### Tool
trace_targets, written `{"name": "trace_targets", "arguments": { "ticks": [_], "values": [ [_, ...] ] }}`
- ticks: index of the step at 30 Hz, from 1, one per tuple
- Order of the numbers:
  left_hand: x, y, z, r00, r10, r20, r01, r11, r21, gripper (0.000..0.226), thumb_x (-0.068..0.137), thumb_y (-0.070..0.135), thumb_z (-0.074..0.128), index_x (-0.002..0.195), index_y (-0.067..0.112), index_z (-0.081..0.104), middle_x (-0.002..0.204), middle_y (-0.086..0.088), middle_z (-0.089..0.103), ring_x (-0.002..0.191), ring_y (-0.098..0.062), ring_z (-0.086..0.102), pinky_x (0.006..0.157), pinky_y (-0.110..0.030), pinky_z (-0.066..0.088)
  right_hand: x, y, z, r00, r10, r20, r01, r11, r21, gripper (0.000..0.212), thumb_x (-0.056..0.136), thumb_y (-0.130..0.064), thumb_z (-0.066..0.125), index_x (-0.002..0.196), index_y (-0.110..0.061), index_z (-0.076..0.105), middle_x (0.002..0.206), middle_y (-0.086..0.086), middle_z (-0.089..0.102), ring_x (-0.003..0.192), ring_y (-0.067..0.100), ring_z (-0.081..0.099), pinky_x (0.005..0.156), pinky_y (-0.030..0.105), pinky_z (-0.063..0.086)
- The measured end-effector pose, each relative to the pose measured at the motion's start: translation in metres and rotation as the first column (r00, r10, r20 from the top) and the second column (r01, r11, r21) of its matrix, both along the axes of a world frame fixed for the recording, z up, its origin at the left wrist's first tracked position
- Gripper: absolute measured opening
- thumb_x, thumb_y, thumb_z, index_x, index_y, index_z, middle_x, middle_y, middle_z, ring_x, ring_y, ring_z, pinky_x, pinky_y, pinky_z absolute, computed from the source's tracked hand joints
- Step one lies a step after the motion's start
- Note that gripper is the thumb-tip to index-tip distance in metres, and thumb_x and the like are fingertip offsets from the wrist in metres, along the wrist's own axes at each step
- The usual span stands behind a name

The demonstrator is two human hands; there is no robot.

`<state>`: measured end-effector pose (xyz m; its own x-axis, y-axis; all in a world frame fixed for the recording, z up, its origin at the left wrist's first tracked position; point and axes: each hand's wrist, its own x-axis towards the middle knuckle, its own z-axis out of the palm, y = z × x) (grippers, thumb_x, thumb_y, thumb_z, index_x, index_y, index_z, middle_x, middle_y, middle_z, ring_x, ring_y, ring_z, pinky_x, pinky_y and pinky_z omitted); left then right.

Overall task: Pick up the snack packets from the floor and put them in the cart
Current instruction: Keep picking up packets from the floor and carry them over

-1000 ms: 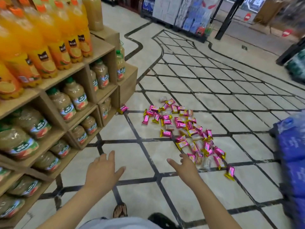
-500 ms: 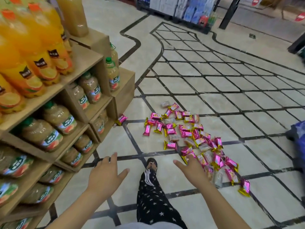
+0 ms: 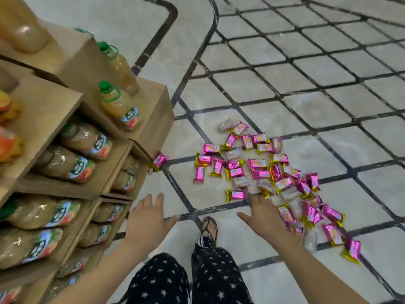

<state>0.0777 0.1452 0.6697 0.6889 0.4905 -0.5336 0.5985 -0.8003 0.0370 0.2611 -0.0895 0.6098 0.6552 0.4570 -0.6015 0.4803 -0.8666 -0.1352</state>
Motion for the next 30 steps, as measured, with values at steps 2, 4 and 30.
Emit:
{"name": "trace_targets", "arguments": {
  "ticks": [2, 4, 30],
  "values": [
    [0.032, 0.016, -0.024, 0.998, -0.043, -0.039, 0.043, 0.999, -0.016, 0.081, 0.092, 0.07, 0.032, 0.153, 0.018, 0.018, 0.15, -0.008, 0.036, 0.138, -0.026, 0.036, 0.106, -0.035, 0.037, 0.023, 0.007, -0.028, 1.0, -0.007, -0.011, 0.006, 0.999, -0.049, 0.074, 0.09, -0.065, 0.047, 0.141, -0.011, 0.039, 0.135, 0.008, 0.052, 0.125, 0.026, 0.046, 0.099, 0.033, 0.04],
    [0.062, 0.032, -0.059, 0.993, -0.088, -0.083, 0.085, 0.996, -0.036, 0.083, 0.091, 0.072, 0.03, 0.153, 0.019, 0.016, 0.155, -0.009, 0.03, 0.141, -0.026, 0.032, 0.109, -0.035, 0.034, 0.042, 0.011, -0.066, 1.0, -0.019, -0.025, 0.016, 0.995, -0.093, 0.077, 0.088, -0.066, 0.05, 0.141, -0.012, 0.038, 0.136, 0.008, 0.051, 0.126, 0.026, 0.046, 0.099, 0.034, 0.041],
    [0.259, 0.082, -0.758, 0.879, 0.472, 0.06, -0.43, 0.842, -0.326, 0.077, 0.074, 0.069, 0.067, 0.111, 0.002, 0.06, 0.103, -0.019, 0.065, 0.097, -0.037, 0.061, 0.074, -0.039, 0.046, 0.11, -0.033, -0.701, 0.922, -0.181, 0.343, 0.161, 0.983, 0.086, 0.078, 0.048, -0.038, 0.094, 0.117, -0.014, 0.066, 0.123, 0.012, 0.063, 0.122, 0.041, 0.05, 0.098, 0.051, 0.033]
  ]
}}
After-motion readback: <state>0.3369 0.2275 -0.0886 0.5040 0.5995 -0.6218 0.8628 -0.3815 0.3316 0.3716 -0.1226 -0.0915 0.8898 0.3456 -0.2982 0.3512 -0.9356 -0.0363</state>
